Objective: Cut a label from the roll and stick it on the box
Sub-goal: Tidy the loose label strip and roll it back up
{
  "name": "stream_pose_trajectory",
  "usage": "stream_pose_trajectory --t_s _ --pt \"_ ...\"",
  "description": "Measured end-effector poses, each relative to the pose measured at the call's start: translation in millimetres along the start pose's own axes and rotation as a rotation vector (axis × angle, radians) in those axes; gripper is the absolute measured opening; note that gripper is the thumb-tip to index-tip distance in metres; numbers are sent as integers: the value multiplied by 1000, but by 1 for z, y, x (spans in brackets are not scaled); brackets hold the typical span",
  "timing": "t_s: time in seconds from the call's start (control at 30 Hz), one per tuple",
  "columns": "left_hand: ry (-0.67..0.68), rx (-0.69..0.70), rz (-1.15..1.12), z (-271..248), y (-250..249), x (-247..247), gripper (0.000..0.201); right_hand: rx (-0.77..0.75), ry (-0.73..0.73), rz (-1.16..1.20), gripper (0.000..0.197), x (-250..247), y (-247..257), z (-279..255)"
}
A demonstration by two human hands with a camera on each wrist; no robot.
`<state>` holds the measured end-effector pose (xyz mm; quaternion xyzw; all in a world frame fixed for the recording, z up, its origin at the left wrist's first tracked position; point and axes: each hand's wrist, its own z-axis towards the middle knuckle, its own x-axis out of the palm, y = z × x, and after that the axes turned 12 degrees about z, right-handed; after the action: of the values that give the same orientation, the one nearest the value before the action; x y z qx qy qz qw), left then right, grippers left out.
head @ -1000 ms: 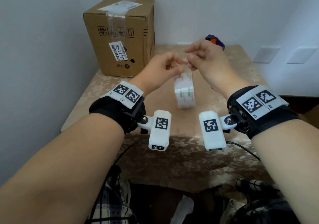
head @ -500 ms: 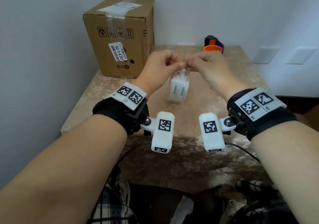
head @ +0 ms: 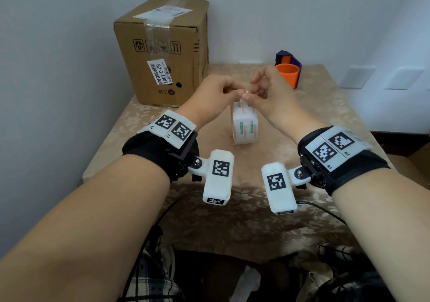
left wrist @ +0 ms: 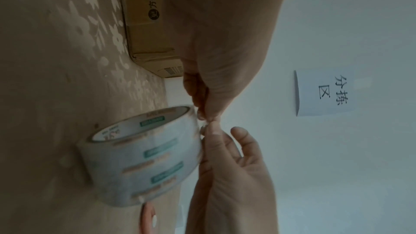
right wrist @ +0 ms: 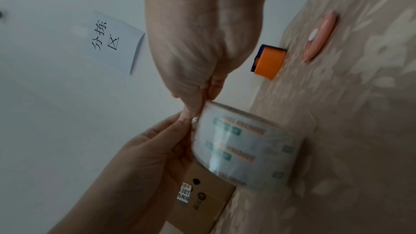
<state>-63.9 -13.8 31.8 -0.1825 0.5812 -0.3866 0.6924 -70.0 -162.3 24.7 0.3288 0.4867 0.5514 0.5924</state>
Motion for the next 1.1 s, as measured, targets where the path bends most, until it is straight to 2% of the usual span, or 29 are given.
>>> stream_pose_trajectory --t_s 0.1,0.17,0.27,0.43,0.6,0.7,0.87,1.03,1.1 --pt "14 -11 8 0 -1 -4 6 34 1 -36 38 0 1 0" --pt "-9 -24 -11 0 0 -5 9 112 32 -89 43 1 0 -1" --pt "-18 -37 -95 -1 2 -6 17 224 125 -30 48 0 0 -5" --pt "-32 -102 -109 1 2 -4 7 169 148 -96 63 0 2 -5" --pt "59 -182 -144 -1 1 4 18 110 119 -225 59 2 -2 -4" --pt "52 -209 -182 -3 -2 7 23 99 90 -247 51 2 -5 -3" --pt "25 -106 -66 -1 -2 3 5 155 52 -201 27 -7 -7 -4" --pt "58 -18 179 -2 6 5 26 166 138 -195 31 -6 -3 -6" --pt "31 47 304 -4 7 6 26 188 157 -187 39 -4 -3 -5"
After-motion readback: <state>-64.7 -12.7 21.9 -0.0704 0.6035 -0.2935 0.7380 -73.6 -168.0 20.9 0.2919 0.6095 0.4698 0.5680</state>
